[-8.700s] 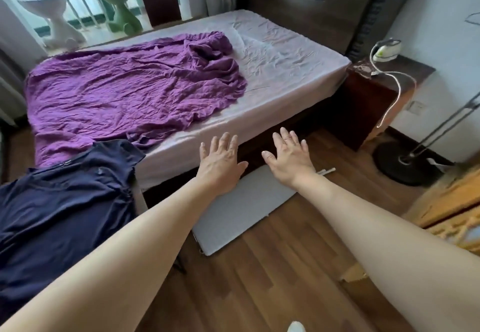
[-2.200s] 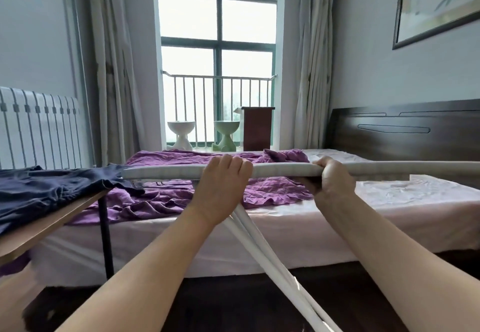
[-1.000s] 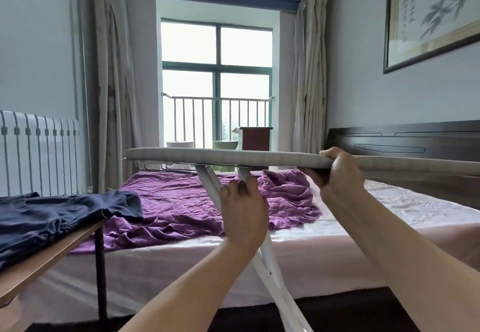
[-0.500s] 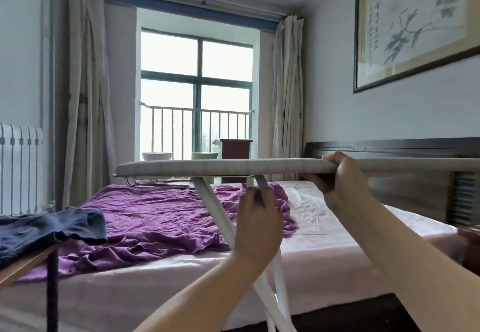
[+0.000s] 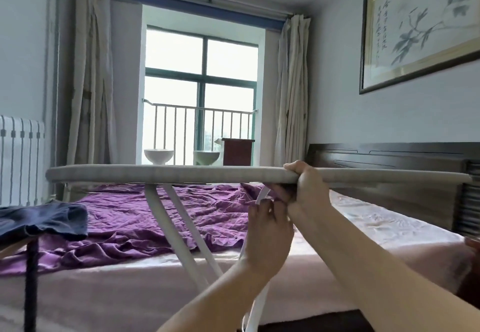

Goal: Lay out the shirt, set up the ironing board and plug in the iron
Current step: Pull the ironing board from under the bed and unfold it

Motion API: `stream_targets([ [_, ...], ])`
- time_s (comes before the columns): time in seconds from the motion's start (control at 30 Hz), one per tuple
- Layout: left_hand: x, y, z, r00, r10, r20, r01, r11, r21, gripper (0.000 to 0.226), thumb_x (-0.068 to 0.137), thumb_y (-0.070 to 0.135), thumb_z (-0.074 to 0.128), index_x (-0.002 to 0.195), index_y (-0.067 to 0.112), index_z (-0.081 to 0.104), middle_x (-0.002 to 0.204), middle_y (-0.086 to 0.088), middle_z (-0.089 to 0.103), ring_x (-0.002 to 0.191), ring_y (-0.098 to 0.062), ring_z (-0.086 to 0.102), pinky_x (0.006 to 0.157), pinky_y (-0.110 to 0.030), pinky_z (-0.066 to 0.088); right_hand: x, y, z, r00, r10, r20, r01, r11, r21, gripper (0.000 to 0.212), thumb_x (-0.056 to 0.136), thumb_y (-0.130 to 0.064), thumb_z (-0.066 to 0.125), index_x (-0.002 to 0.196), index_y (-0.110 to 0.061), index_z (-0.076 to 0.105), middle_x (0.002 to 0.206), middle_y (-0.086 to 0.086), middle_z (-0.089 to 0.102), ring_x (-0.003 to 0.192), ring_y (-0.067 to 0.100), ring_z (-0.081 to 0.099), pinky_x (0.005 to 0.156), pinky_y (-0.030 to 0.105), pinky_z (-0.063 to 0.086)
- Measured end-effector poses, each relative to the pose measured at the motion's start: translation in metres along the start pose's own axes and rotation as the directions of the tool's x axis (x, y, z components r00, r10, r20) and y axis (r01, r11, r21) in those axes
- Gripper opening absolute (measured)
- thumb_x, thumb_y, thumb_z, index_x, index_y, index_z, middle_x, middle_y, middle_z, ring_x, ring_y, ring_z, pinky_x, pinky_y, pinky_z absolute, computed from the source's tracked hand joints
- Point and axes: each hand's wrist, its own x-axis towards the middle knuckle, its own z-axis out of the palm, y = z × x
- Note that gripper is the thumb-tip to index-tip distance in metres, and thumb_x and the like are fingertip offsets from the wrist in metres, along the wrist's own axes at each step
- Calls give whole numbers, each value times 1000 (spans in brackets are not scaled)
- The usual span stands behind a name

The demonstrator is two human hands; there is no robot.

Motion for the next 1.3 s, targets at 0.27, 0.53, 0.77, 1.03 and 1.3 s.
stream_targets([
  [0.27,-17,-40,-10,994,111,7,-109,987,-121,28,68,29,60,89,13,52,65,4,65,64,-13,61,64,-25,46,2,24,4,993,-13,-116,13,1000,3,31,75,-3,64,103,-1,52,78,12,56,47,20,64,60,41,61],
  [0.53,-7,-86,-48,968,139,-208,-83,963,258,28,92,8,38,117,7,52,111,-18,62,100,-34,61,95,-45,44,-5,54,-17,991,24,-130,-26,999,-19,21,79,-3,60,100,2,56,88,15,60,71,25,64,50,31,58],
  [0.77,-23,-93,-48,990,52,132,-89,952,293,27,51,16,82,75,11,71,59,-4,67,51,-19,65,51,-25,51,4,81,-27,980,-25,-199,37,998,59,66,66,-3,70,129,-8,49,99,18,67,82,31,70,57,38,59],
  [1.03,-24,-93,-46,988,75,138,-112,954,279,22,69,9,49,75,10,70,61,-5,68,54,-20,65,51,-26,52,4,88,-25,962,-58,-267,76,995,57,69,67,-9,71,130,-17,46,101,11,68,80,26,70,56,34,59],
  [1.3,-17,-100,-43,960,87,267,-157,954,255,16,64,11,53,68,13,69,55,-1,66,49,-17,64,48,-22,49,-17,87,-6,949,-112,-295,79,989,-123,11,83,-13,61,82,-11,50,79,0,59,76,20,64,74,39,59],
])
